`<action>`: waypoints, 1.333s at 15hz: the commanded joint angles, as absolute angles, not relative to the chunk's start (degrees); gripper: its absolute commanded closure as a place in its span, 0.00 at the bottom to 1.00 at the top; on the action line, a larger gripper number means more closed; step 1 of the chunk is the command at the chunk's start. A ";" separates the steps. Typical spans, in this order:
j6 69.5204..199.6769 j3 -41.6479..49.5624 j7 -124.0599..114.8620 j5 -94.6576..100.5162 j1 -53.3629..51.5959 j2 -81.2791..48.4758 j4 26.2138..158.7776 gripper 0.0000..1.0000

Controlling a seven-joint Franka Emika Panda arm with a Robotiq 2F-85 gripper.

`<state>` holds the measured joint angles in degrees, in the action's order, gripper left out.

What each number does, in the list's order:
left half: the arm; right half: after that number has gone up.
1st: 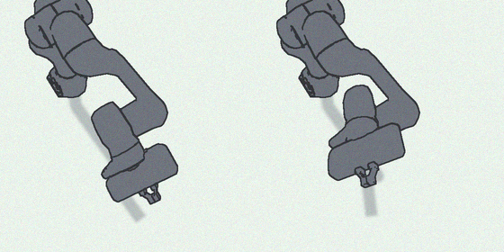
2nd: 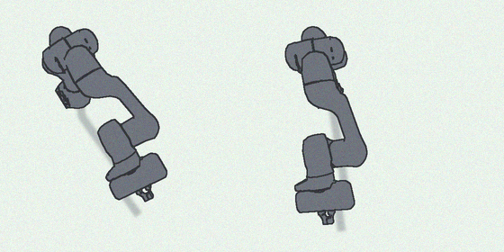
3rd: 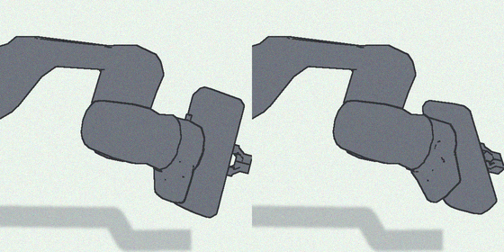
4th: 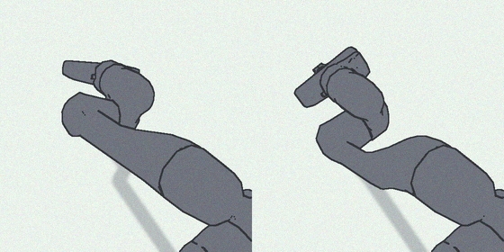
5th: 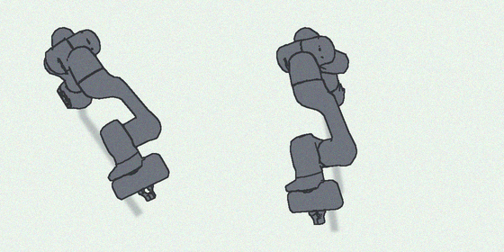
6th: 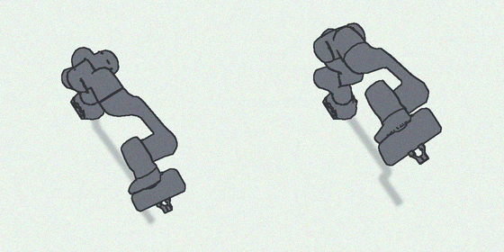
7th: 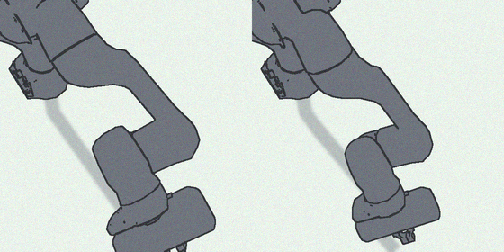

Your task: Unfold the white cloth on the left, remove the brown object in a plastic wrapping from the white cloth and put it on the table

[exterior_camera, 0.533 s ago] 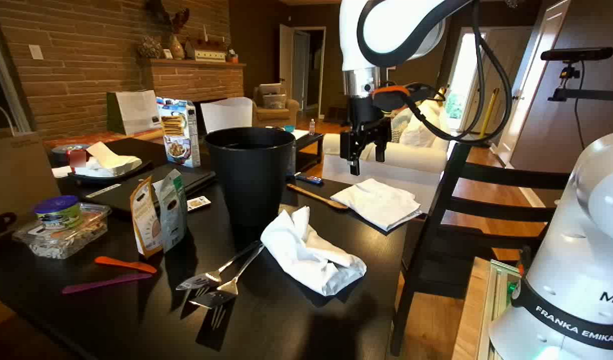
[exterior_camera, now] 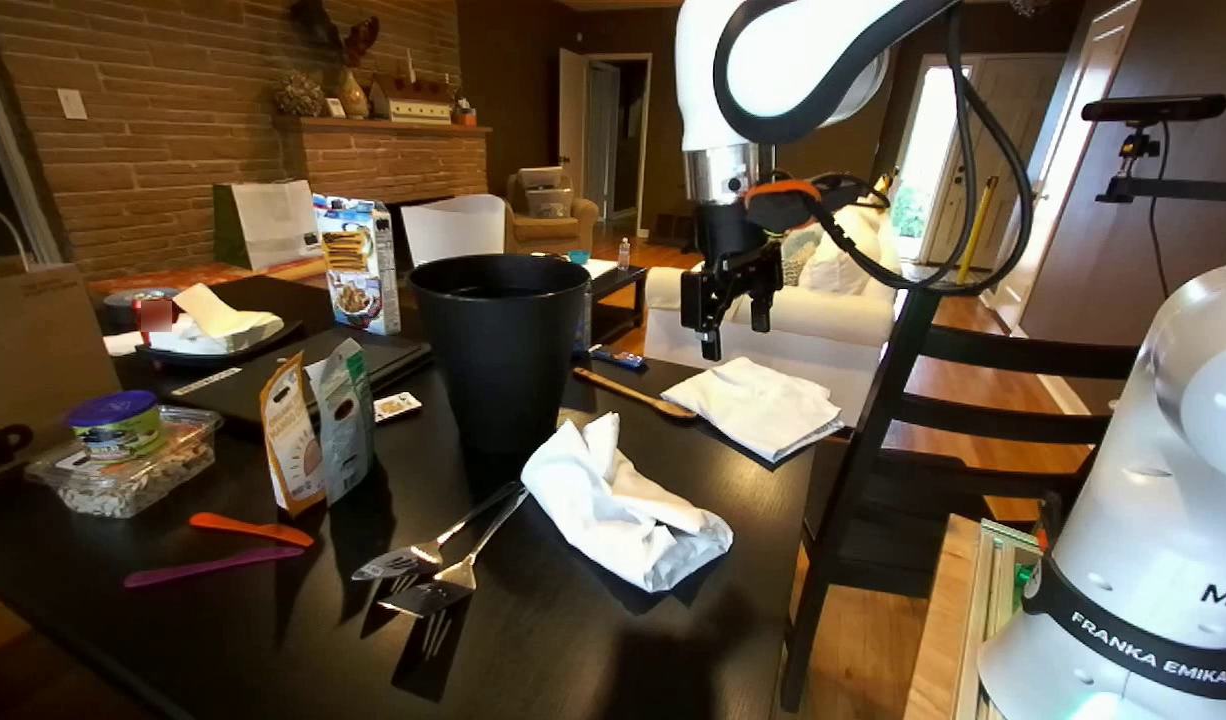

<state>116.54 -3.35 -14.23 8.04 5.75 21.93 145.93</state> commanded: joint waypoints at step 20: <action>142.26 -10.44 -44.25 34.18 2.98 5.61 153.05 0.00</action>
<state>141.58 -12.03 -41.61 33.03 4.51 7.25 153.97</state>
